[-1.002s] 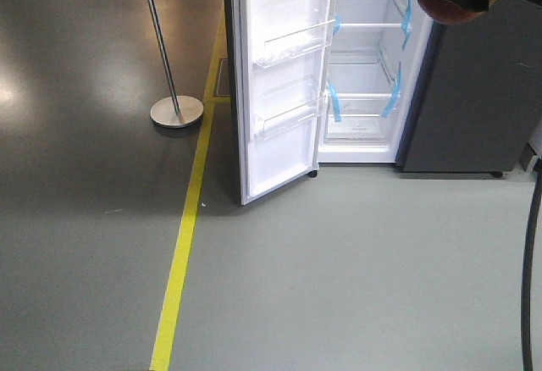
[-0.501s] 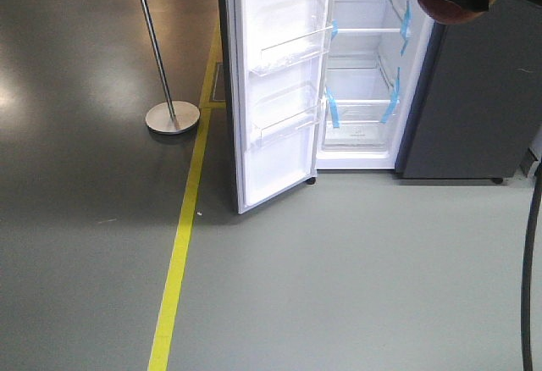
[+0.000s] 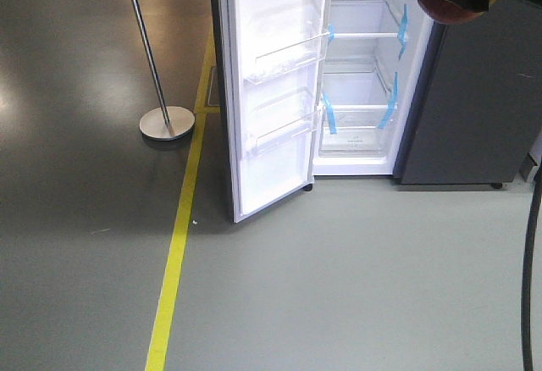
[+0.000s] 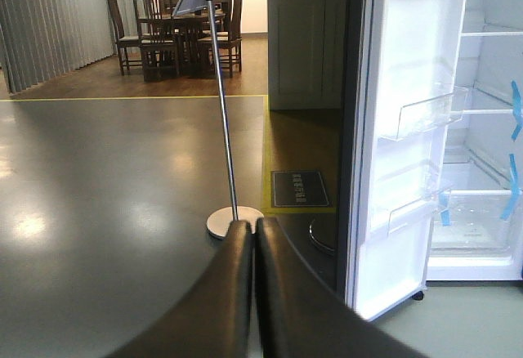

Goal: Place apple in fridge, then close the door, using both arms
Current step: 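Drive up close to the refrigerator shelves with the apple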

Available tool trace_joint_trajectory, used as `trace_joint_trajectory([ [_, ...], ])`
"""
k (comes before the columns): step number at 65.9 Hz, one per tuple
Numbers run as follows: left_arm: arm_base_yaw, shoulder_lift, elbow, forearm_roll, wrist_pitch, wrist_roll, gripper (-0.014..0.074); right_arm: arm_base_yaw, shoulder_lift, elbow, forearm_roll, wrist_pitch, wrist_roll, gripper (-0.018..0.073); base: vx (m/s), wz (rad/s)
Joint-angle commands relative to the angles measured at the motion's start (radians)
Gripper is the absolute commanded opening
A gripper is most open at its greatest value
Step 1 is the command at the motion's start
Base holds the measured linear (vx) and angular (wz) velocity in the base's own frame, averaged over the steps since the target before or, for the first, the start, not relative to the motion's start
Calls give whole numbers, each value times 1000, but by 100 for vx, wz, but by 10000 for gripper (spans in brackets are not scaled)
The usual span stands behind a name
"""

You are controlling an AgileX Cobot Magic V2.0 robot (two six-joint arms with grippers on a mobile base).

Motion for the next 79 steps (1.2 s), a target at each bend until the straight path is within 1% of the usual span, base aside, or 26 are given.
trace_joint_trajectory([
  [1,-6,-6,-20,-6,-73,0,-6,-3,-30,-32,38,-61,-5,122,7,-2],
  [79,-6,-6,-20,-6,-73,0,-6,-3,-30,-32,38,-61,-5,122,7,-1],
])
